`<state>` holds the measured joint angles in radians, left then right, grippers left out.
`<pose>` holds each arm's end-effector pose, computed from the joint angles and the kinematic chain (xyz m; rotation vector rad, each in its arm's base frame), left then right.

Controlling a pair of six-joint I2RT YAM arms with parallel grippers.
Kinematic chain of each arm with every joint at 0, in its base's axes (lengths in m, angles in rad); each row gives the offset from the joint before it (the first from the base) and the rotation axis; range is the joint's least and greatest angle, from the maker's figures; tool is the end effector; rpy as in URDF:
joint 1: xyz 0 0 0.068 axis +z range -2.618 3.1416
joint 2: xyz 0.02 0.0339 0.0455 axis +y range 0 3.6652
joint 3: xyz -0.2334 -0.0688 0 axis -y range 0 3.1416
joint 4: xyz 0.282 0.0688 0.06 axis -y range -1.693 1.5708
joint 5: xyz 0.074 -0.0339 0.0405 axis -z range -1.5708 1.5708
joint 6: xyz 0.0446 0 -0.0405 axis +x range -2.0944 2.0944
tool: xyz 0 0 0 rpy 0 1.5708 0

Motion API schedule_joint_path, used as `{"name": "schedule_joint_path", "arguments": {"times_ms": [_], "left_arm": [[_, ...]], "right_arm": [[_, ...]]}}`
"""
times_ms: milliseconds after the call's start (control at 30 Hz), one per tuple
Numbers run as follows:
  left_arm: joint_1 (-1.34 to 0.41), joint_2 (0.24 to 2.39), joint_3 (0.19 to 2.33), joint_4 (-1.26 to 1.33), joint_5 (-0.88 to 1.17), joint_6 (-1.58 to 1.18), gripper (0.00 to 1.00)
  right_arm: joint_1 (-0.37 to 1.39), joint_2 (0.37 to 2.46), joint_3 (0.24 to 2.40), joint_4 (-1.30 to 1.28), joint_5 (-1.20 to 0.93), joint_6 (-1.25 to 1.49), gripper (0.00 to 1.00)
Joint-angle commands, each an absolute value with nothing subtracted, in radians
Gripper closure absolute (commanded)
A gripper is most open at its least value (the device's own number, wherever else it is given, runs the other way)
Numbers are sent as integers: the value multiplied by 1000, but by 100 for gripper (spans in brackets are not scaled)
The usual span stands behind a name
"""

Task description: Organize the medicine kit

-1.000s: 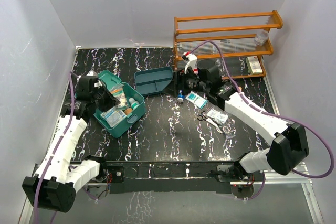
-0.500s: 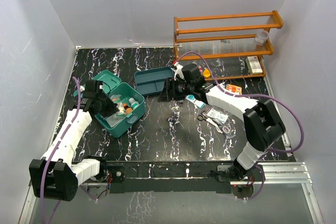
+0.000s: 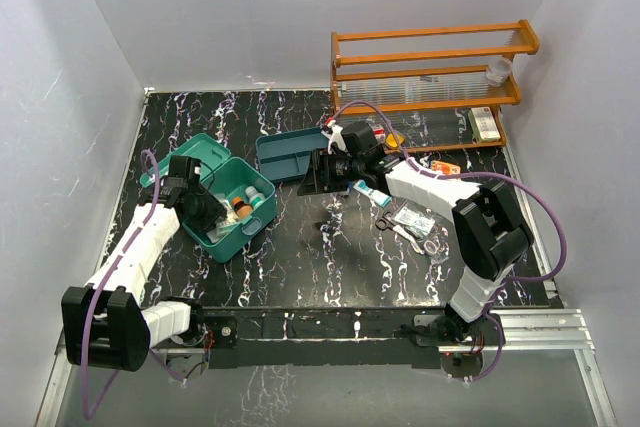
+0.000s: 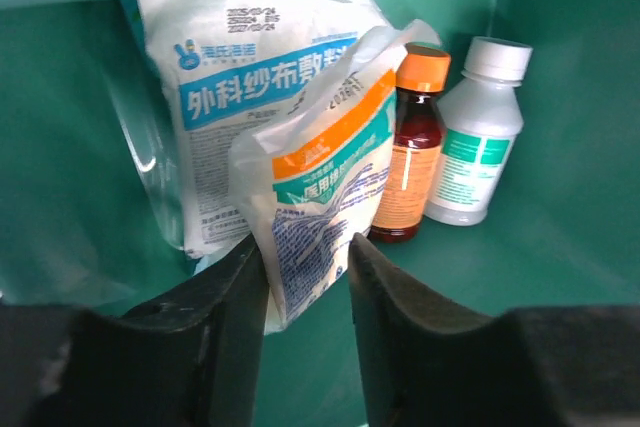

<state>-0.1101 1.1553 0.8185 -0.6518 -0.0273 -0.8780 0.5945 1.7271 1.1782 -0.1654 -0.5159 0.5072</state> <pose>0.2754 -0.0292 0.1914 -0.9823 2.4030 -0.3376 0.3302 0.2498 0.1742 -0.3987 2.4168 1.1277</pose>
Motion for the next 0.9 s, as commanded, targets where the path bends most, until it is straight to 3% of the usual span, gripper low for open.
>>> {"name": "schedule_joint_path", "arguments": {"times_ms": [0, 167, 367, 600, 867], "left_arm": [[-103, 1126, 870, -750, -132, -880, 61], [-103, 1066, 899, -807, -179, -884, 52], [-103, 1063, 916, -813, -184, -863, 54], [-103, 1127, 881, -617, 8, -784, 60], [-103, 1244, 896, -694, -123, -835, 55]], "right_arm": [[594, 1709, 1206, -110, -530, 515, 42], [594, 1693, 1179, -92, -530, 515, 42], [593, 1664, 1152, -84, -502, 514, 42], [594, 1627, 1117, -95, -388, 524, 43], [594, 1600, 1095, -111, -331, 534, 43]]}}
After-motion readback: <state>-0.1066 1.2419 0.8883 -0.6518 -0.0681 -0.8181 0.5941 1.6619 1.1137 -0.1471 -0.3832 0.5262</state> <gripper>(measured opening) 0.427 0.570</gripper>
